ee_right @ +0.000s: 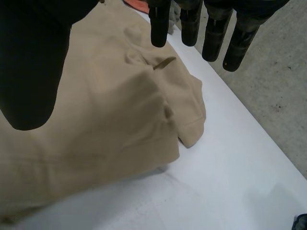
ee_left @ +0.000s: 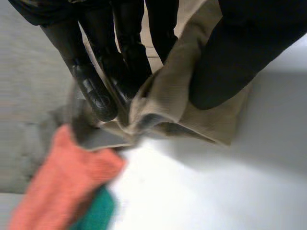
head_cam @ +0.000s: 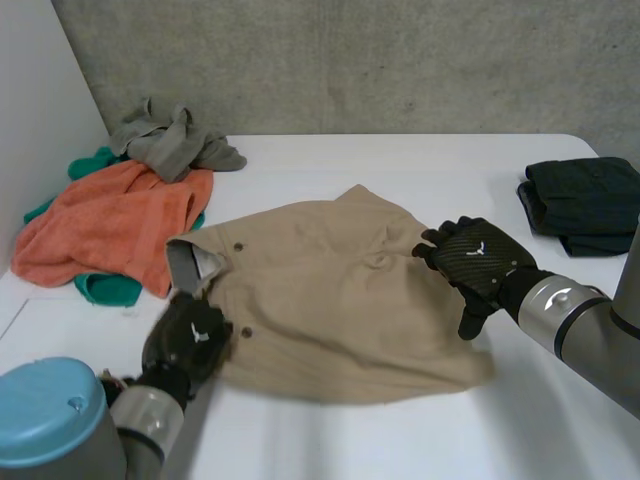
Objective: Fold the laundry.
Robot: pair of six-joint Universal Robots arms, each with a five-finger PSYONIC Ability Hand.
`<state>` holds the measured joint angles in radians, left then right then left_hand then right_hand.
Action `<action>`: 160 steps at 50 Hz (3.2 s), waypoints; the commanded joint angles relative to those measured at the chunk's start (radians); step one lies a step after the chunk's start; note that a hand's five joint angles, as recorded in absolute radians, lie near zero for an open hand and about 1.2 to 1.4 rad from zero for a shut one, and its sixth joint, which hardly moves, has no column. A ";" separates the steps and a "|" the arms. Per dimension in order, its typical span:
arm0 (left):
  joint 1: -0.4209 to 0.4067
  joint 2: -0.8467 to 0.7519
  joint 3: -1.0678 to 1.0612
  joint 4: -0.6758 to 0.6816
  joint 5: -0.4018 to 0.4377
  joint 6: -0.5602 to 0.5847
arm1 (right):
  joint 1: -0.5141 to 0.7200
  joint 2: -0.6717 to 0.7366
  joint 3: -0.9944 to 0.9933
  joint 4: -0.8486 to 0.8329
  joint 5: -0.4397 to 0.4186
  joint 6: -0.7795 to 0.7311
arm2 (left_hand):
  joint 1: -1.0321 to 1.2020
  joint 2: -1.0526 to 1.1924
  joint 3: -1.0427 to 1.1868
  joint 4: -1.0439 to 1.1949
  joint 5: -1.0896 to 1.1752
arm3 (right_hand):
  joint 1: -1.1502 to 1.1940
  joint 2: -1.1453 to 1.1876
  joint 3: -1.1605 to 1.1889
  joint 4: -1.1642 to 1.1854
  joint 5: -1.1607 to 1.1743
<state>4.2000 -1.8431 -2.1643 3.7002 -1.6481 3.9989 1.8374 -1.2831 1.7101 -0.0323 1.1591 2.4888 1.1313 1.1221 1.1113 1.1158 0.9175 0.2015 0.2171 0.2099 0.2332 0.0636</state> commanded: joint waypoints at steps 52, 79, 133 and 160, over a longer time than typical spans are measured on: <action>-0.304 -0.016 0.575 -0.183 -0.010 -0.434 | -0.214 -0.059 -0.063 0.020 -0.244 -0.003 | -0.516 -0.507 -0.496 -0.501 -0.477 | 0.100 0.085 0.092 0.068 0.063; -0.344 -0.194 0.531 -0.499 -0.130 -0.827 | -0.204 0.321 -0.217 0.106 -0.239 -0.427 | -0.645 -0.636 -0.625 -0.629 -0.605 | 0.479 0.464 0.471 0.448 0.443; -0.078 -0.089 0.572 -0.573 0.019 -0.350 | -0.080 0.097 -0.295 0.583 0.036 -0.328 | 0.265 0.274 0.285 0.280 0.304 | 1.195 1.179 1.186 1.163 1.158; 0.031 -0.337 1.382 0.076 0.165 -0.287 | 0.069 0.249 -0.868 -0.457 0.284 -0.013 | 0.265 0.274 0.285 0.280 0.304 | 1.195 1.179 1.186 1.163 1.158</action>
<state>4.2256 -2.1929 -0.7017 3.8102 -1.4710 3.7968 1.8930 -1.0208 0.8102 -0.4595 1.4457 2.4655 1.1296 1.1970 1.1925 1.1998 0.9854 0.9807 1.1758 1.1853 1.1859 0.9937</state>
